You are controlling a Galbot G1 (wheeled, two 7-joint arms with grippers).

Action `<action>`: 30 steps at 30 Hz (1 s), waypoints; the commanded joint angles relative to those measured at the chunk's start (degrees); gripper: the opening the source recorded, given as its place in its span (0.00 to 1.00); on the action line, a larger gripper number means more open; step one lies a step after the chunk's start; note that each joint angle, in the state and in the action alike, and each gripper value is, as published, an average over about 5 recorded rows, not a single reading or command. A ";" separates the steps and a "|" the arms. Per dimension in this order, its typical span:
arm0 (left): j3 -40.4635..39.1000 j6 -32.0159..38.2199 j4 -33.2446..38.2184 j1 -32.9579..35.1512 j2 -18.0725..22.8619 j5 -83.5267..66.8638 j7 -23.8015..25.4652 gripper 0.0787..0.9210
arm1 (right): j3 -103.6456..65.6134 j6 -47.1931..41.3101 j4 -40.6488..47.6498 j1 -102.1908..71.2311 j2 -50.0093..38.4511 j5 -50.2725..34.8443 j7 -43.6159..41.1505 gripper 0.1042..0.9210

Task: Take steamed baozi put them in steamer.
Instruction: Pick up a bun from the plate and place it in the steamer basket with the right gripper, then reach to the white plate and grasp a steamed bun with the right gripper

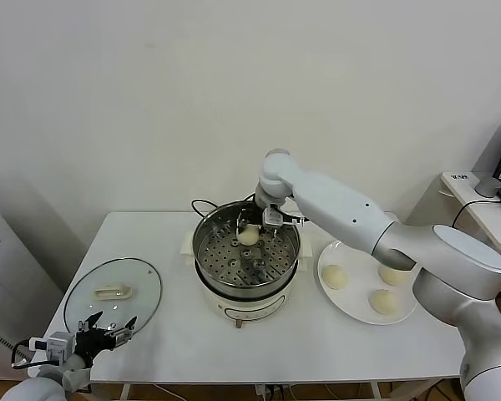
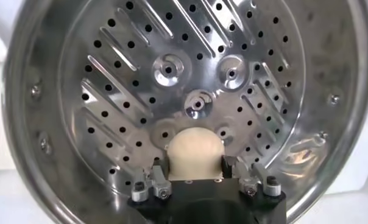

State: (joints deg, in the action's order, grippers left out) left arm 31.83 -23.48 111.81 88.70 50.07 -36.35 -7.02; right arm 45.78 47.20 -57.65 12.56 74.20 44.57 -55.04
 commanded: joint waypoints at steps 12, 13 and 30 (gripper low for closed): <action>0.22 -0.10 0.79 0.13 -0.12 -0.05 0.01 0.88 | 10.08 -3.01 2.34 15.33 -7.11 -37.75 -10.56 0.88; 0.22 -0.10 0.78 0.11 -0.15 -0.07 0.01 0.88 | 11.43 -5.42 2.98 16.55 -8.06 -40.71 -11.78 0.88; 0.39 0.01 0.37 -0.20 -0.84 -1.09 0.02 0.88 | 32.95 -38.66 3.21 24.31 -24.33 -71.45 -17.50 0.88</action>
State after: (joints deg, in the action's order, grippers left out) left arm 32.20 -23.50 112.24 88.49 49.27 -37.32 -7.03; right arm 68.84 35.30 -53.36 32.94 57.42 -10.48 -69.74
